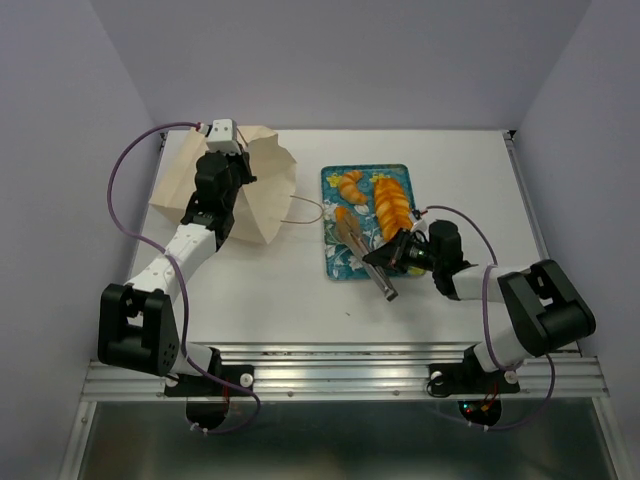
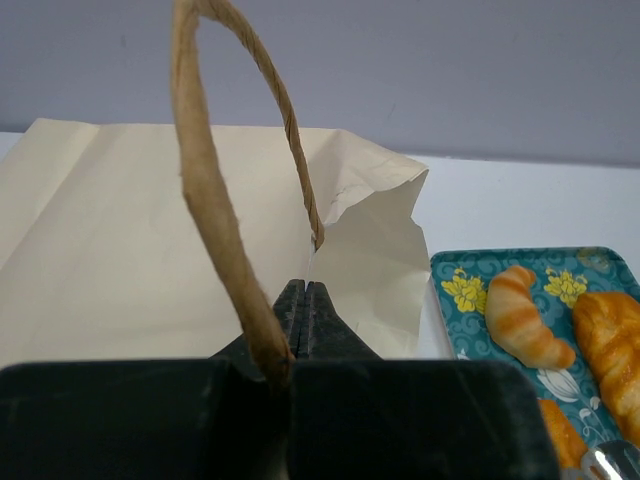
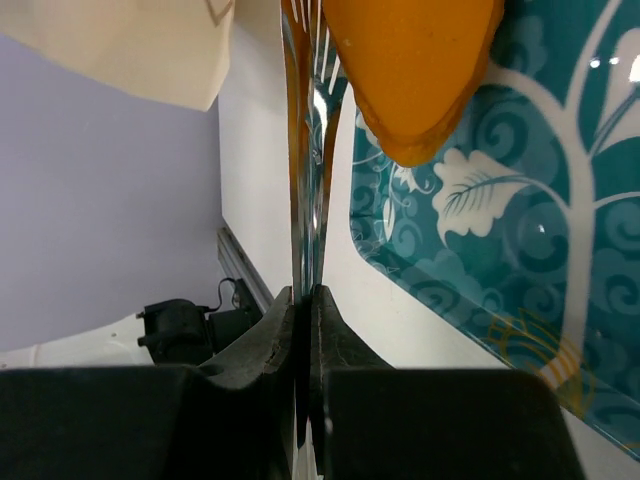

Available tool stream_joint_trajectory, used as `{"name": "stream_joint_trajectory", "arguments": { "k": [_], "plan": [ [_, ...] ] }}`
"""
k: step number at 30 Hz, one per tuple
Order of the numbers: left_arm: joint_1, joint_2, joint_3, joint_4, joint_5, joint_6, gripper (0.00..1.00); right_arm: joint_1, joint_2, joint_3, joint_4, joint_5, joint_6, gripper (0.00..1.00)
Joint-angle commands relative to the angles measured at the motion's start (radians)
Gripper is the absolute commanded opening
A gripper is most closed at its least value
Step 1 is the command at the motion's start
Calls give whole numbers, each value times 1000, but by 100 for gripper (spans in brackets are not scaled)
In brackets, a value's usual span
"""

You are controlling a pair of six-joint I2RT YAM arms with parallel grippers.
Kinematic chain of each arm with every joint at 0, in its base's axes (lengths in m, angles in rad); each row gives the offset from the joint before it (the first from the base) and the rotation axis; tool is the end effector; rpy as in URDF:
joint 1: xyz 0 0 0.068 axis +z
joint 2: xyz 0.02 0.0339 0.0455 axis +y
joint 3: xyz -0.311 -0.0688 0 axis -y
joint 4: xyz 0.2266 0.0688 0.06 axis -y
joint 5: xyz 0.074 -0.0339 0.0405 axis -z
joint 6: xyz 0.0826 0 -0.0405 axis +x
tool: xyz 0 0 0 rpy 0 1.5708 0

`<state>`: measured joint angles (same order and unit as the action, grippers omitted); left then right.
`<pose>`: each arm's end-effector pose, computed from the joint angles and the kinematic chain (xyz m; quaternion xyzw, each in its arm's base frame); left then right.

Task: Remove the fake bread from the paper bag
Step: Place the fake bread at the center of the board.

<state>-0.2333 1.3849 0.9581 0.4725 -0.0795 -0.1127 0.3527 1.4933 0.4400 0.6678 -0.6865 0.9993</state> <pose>0.3418 -0.0745 0.3871 0.0129 0.6907 -0.0973 0.7164 0.2521 0.1486 0.2045 0.0699 0.8003 0.5469 0.2356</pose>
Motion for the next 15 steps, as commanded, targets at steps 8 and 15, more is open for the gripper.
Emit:
{"name": "stream_joint_trajectory", "arguments": {
  "k": [8, 15],
  "plan": [
    [8, 22, 54, 51, 12, -7, 0, -158, 30, -15, 79, -79, 39, 20],
    [6, 20, 59, 54, 17, -15, 0, -227, 36, 5, 75, -123, 24, 41]
  ]
}}
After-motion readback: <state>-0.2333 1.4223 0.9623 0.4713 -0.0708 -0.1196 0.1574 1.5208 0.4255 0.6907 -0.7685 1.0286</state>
